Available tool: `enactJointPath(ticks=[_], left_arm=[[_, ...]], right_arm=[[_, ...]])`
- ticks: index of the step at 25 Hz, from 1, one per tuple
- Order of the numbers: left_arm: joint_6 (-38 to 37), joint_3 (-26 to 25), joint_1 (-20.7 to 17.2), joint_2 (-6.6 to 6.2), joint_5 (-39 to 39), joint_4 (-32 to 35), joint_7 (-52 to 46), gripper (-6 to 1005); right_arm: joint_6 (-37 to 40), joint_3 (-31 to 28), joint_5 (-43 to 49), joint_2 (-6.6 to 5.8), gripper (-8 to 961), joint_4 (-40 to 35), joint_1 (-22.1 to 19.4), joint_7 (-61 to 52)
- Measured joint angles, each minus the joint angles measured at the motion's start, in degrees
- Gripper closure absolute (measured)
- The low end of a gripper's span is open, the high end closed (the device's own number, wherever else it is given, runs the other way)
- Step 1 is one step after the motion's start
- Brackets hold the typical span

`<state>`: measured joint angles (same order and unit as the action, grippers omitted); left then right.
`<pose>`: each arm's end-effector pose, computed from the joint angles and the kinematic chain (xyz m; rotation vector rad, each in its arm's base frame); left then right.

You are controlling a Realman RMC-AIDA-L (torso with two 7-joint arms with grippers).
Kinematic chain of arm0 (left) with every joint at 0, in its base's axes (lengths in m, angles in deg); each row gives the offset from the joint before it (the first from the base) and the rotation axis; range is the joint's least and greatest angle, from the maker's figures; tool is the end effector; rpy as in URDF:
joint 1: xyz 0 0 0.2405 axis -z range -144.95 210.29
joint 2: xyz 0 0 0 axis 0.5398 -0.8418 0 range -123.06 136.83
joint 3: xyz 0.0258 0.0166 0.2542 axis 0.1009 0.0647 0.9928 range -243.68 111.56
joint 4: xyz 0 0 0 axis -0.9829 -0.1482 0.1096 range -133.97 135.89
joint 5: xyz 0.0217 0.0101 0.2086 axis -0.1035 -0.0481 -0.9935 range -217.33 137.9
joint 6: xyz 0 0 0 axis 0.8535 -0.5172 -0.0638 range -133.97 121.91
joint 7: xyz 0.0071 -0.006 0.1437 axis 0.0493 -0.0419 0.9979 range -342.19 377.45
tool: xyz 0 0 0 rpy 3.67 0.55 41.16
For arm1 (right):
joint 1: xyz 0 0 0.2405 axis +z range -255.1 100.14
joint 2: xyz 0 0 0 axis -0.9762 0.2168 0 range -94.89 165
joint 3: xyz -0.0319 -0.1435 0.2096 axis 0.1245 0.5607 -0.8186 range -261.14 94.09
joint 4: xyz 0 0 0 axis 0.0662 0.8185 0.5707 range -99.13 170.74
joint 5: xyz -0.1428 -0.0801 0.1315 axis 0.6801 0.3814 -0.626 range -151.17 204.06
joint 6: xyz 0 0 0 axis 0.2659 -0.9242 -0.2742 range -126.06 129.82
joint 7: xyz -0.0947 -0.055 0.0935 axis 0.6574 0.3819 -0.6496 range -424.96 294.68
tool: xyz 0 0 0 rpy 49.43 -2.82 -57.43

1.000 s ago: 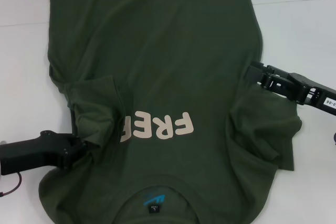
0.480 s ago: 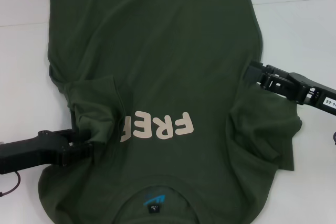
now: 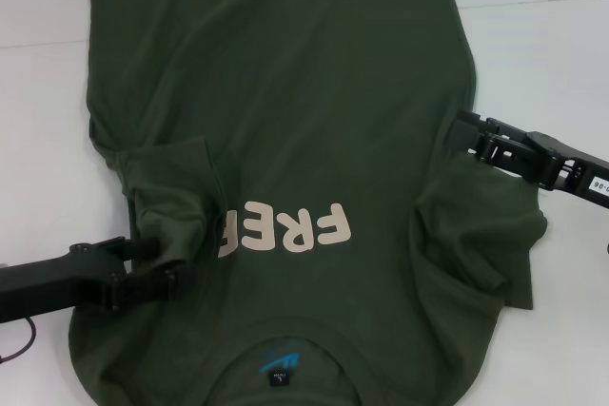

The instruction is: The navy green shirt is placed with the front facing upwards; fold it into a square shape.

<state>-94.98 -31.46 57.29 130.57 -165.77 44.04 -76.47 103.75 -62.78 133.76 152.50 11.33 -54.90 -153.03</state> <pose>-0.2965 0.2934 -0.0177 -2.6345 -1.1192 -0.5787 0.2994 0.2748 0.0268 -2.3010 1.1458 1.3300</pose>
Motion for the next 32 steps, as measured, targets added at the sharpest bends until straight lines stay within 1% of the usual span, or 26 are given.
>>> enactJointPath(ticks=[2, 6, 14, 18, 22, 27, 32], left_arm=[[-0.4, 0.0, -0.2, -0.11, 0.0, 0.3, 0.2, 91], [-1.2, 0.0, -0.8, -0.32, -0.3, 2.3, 0.3, 92], [-0.7, -1.3, -1.5, -0.23, -0.6, 6.7, 0.7, 95], [-1.1, -2.1, -1.4, -0.06, 2.3, 9.0, 1.5, 95], [-1.4, -2.2, -0.8, -0.20, 4.0, 9.3, 1.9, 95], [-4.2, -2.2, -0.6, -0.25, 5.0, 9.7, 1.9, 95], [-4.7, -0.9, 0.0, 0.17, 6.4, 9.0, 2.8, 95]], right_arm=[[0.0, 0.0, 0.0, -0.05, 31, 0.0, 0.0, 0.0], [0.3, 0.0, 0.0, -0.13, 31, 0.0, 0.0, 0.0], [0.4, 0.0, 0.0, 0.01, 32, 0.1, 0.0, 0.0], [0.5, -0.1, 0.0, 0.06, 32, 0.0, 0.0, 0.0], [0.5, -0.1, -0.1, -0.06, 33, 0.0, 0.2, -0.3], [0.6, -0.6, -0.1, -0.22, 33, 0.0, 0.0, -0.4], [1.2, -2.3, -0.2, -0.37, 34, 0.0, 0.1, -0.7]])
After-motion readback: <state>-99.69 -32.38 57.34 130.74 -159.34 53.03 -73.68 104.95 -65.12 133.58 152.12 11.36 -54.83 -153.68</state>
